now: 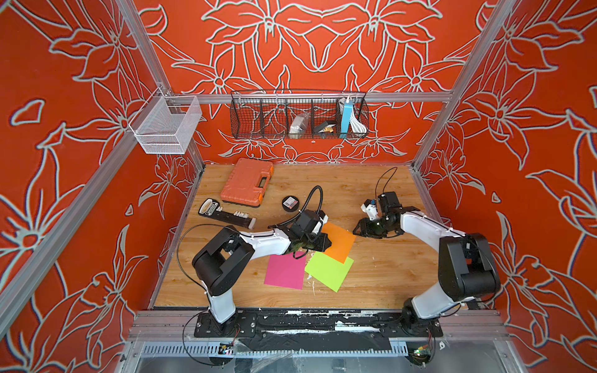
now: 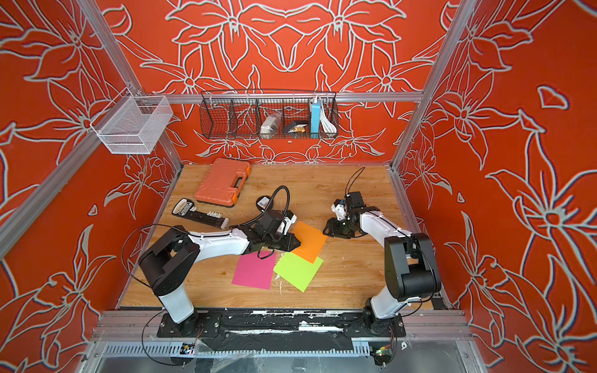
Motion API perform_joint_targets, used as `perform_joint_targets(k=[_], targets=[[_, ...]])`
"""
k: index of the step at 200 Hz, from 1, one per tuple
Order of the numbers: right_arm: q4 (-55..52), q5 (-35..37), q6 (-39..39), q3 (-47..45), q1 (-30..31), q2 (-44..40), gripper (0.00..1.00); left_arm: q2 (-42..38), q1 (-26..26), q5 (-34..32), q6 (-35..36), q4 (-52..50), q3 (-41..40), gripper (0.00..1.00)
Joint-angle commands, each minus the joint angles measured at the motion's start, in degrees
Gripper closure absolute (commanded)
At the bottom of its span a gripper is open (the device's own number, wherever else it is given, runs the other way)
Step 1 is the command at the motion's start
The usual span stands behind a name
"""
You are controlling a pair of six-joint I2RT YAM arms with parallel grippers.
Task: Fold the square paper diagonally
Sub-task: Fold the paper at the center of the board.
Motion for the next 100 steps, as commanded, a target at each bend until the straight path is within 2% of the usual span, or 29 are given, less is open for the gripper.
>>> perform_joint_targets(k=[1,66,100], targets=[[-0.32,0.25,-0.13,-0.7,0.38,1.4,0.44,2.97,0.46,-1.29,0.84,-2.01,2.04,0.82],[4.7,-1.18,3.32,-1.68,0.75,5.05,0.33,6.66,2.0,-0.21,1.37,-1.62,4.83,0.84],[9.22,-3.94,6.8,-4.18,1.22,6.09,0.33,7.8,2.49,-0.23,1.37,-2.13,5.5,0.84]])
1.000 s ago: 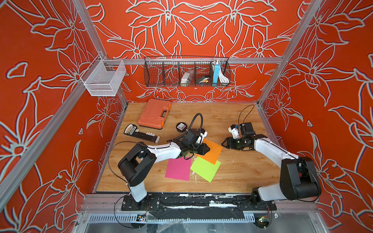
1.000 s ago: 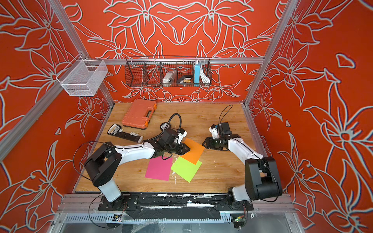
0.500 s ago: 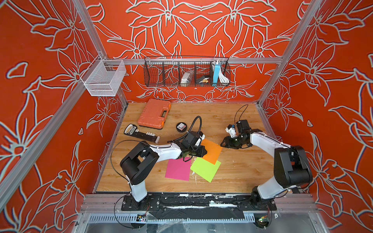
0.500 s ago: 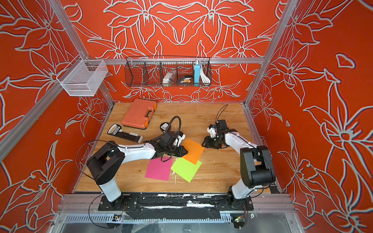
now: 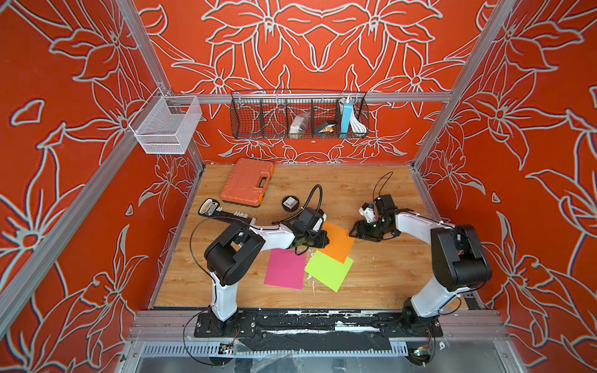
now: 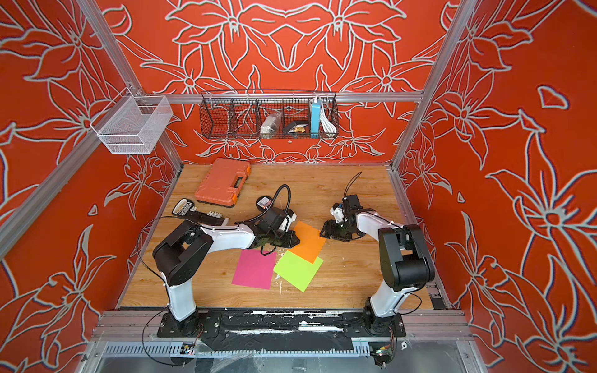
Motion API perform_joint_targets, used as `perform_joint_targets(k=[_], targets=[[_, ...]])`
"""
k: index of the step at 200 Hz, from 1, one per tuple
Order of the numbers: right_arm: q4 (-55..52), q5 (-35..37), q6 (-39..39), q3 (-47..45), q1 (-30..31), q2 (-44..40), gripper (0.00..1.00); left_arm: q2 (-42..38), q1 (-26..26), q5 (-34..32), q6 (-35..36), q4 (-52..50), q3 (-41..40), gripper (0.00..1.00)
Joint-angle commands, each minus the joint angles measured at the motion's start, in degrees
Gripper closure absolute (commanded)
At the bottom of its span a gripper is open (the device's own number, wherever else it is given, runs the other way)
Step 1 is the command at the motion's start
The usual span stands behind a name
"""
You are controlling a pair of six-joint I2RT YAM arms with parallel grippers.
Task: Fold the square paper diagonally
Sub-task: Fold the paper at the center of the board.
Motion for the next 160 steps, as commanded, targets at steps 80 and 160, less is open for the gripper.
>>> perform_joint_targets(k=[80,160], targets=[[10.41,-5.52,9.75,-6.76,4.39,-0.79,0.36,5.56,0.63,-0.98,1.52,-4.9,4.16,0.86],[23.48,-11.32,22.49,-11.89,6.27,-7.23,0.21,6.81,0.79,-0.67,1.23,-5.68,5.11,0.87]])
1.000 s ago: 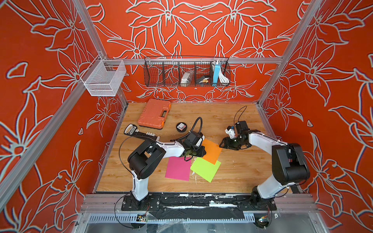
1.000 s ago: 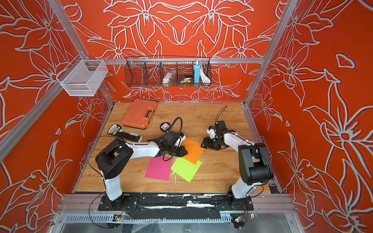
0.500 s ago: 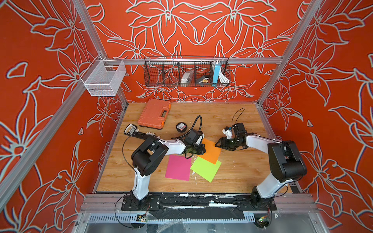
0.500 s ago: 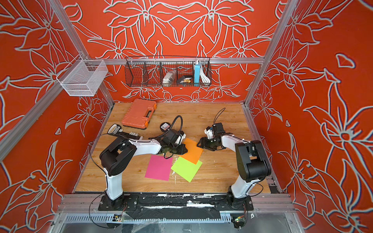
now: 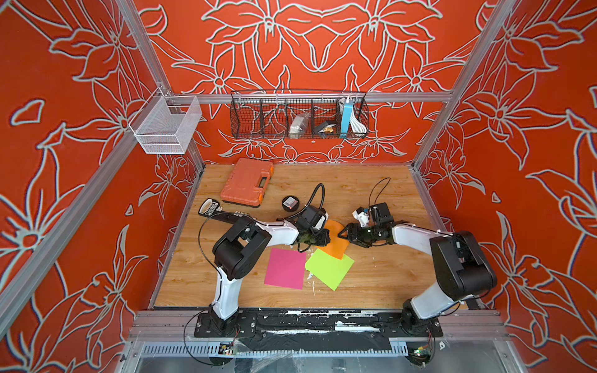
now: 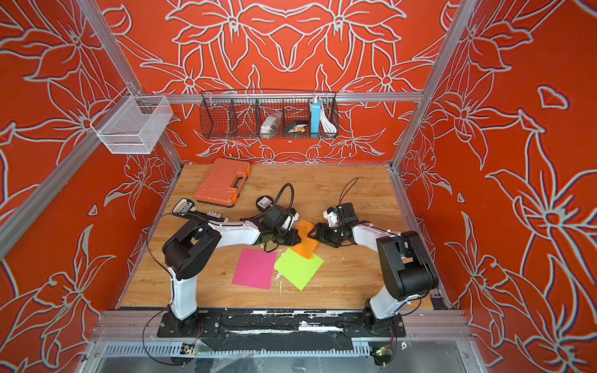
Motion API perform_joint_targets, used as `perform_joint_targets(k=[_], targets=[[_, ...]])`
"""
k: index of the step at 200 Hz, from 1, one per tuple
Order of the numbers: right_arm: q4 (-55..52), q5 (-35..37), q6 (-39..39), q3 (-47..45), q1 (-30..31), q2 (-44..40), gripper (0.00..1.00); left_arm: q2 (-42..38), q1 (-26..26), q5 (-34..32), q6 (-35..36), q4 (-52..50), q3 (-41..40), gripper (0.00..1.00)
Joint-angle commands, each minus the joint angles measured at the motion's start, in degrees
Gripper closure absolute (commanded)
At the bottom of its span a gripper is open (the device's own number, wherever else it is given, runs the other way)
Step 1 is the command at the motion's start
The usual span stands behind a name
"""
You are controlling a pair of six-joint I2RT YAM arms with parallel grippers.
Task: Fold the square paper diagonally
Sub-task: Fold the paper at the center of the board.
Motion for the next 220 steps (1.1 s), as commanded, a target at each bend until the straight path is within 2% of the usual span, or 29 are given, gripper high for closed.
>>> perform_joint_targets(k=[1,38,89,141,160,198,220], targets=[[5.97,-2.35,6.3,-1.7,0.88,-2.37,0.21,2.13,0.32,-0.7,0.34,-2.99,0.26,0.87],[13.15,-3.91,12.26,-3.38,1.4,-2.9,0.19,2.04,0.33,-0.74,0.55,-2.99,0.26,0.87],[13.48,-2.56,13.69,-2.91,1.35,-4.04,0.19,1.89,0.31,-1.05,0.57,-3.17,0.24,0.87],[16.63,-4.13,17.05,-4.13,1.39,-6.14,0.16,2.05,0.33,-0.87,0.52,-3.08,0.3,0.87],[16.78,-5.52,16.16,-3.38,1.44,-5.47,0.22,2.04,0.33,-0.87,0.5,-3.08,0.31,0.87],[17.18,-5.35,15.9,-3.51,1.44,-5.44,0.23,1.91,0.28,-1.13,0.58,-3.16,0.22,0.87],[12.69,-2.85,13.31,-2.83,1.41,-6.57,0.27,1.78,0.37,-1.84,0.65,-3.07,-0.01,0.87]])
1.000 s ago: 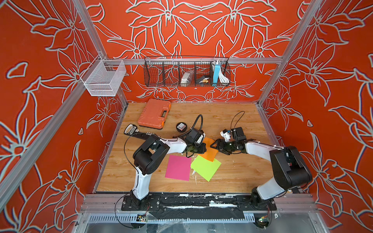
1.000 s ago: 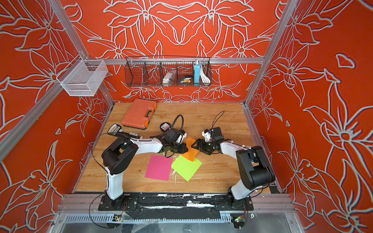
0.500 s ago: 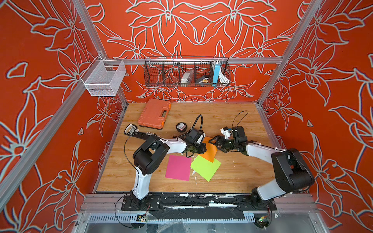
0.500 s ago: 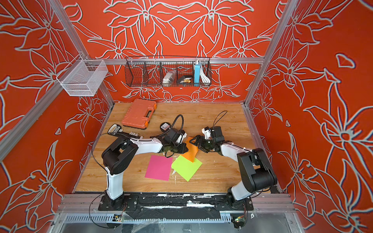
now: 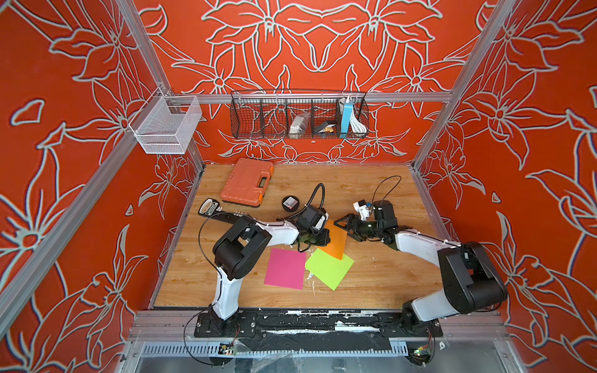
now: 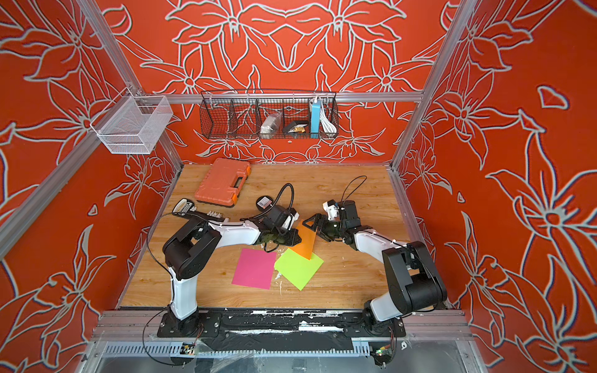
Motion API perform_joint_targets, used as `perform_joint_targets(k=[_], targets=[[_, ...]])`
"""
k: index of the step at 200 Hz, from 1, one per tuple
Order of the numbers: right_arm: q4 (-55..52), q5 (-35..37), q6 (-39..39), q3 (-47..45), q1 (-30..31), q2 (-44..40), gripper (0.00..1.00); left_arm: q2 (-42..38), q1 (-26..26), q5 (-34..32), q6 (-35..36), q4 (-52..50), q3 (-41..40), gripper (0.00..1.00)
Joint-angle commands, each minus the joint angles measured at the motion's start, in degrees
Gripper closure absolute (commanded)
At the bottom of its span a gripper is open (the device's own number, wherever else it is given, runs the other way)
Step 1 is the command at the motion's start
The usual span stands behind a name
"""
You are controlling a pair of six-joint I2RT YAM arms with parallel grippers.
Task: Fold the square paper diagonally
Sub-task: Fold the paper at the center of the board.
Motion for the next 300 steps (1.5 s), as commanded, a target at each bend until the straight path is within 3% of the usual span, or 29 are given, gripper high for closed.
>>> perform_joint_targets(k=[1,64,106,159,180,206,231,248,280,300], targets=[[-3.22,1.84,-2.5,0.48,0.27,-1.52,0.27,1.71,0.4,-1.8,0.6,-3.12,-0.05,0.87],[-17.29,13.03,-12.7,4.63,0.31,-3.7,0.42,1.52,0.38,-1.58,0.5,-2.94,-0.13,0.87],[-16.04,12.36,-13.8,5.41,0.27,0.38,0.55,1.68,0.37,-1.66,0.59,-3.04,-0.03,0.88],[-13.91,16.34,-14.5,4.1,0.32,1.26,0.65,0.69,0.46,-2.63,1.35,-3.44,-0.05,0.87],[-13.16,16.76,-14.34,3.7,0.32,1.78,0.72,0.71,0.5,-2.63,1.36,-3.6,-0.04,0.88],[-13.91,19.62,-15.34,3.01,0.32,0.11,0.91,0.58,0.48,-2.48,1.26,-3.43,-0.17,0.87],[-14.81,21.63,-16.55,2.2,0.32,-2.46,0.99,-0.08,0.52,-1.84,1.16,-3.36,-0.38,0.89],[-14.59,22.06,-17.19,1.34,0.33,-3.67,1.0,-2.4,0.49,2.59,0.56,-0.1,-2.44,0.94],[-14.2,21.64,-18.37,0.47,0.32,-4.11,1.0,-8.95,0.47,4.04,-0.93,6.5,-8.29,0.75],[-14.19,22.68,-18.4,-0.22,0.32,-4.63,1.0,-11.75,0.51,2.11,-1.42,7.29,-10.13,0.72]])
